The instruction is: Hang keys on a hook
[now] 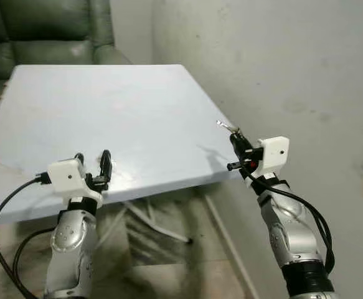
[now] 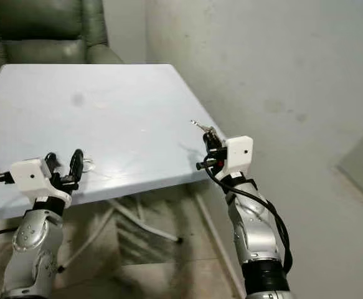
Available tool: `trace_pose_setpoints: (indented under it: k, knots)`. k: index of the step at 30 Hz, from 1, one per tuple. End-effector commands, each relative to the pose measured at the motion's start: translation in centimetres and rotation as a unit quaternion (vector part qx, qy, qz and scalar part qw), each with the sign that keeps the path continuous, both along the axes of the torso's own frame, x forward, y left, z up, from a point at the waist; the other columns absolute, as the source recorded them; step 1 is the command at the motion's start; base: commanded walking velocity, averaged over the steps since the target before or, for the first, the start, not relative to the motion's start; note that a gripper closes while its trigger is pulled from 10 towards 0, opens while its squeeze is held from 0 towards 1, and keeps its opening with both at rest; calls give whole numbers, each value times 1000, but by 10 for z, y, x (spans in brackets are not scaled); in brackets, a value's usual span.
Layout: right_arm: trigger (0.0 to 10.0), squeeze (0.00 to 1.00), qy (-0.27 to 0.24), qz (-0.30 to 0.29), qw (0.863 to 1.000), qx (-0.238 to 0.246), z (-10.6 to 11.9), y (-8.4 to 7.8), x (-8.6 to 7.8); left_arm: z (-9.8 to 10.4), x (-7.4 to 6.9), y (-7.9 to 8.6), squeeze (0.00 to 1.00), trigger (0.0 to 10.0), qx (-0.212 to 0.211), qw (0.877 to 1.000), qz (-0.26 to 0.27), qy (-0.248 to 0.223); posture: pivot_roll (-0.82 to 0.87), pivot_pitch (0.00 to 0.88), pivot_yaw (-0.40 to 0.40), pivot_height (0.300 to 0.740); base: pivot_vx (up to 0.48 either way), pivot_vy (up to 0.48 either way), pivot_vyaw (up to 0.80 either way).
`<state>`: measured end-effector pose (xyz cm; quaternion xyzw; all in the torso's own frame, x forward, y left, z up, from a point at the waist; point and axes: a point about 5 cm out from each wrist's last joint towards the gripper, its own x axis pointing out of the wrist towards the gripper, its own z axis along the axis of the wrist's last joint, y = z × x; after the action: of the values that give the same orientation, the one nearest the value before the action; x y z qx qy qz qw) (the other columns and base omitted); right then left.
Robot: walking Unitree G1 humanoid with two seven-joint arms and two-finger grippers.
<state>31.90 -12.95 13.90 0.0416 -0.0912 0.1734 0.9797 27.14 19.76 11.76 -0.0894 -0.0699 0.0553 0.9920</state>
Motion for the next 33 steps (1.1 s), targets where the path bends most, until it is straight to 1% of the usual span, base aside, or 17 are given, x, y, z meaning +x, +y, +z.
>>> trace_pose_setpoints:
  k: [1, 27, 33]
  knots:
    - [10000, 0, -12, 3, 1000, -3, 8, -1, 2, 6, 2, -1, 0, 10000, -9, 1000, -1, -12, -11, 11, -65, 740, 0, 0, 0]
    - [10000, 0, -15, 6, 1000, -9, 10, -2, 4, 8, 2, -1, 0, 10000, -13, 1000, 1, -15, -15, 25, -68, 740, 0, 0, 0]
    - [10000, 0, -17, 4, 1000, -10, 11, -3, 4, 6, 2, -1, 0, 10000, -24, 1000, 4, -13, -17, 31, -68, 740, 0, 0, 0]
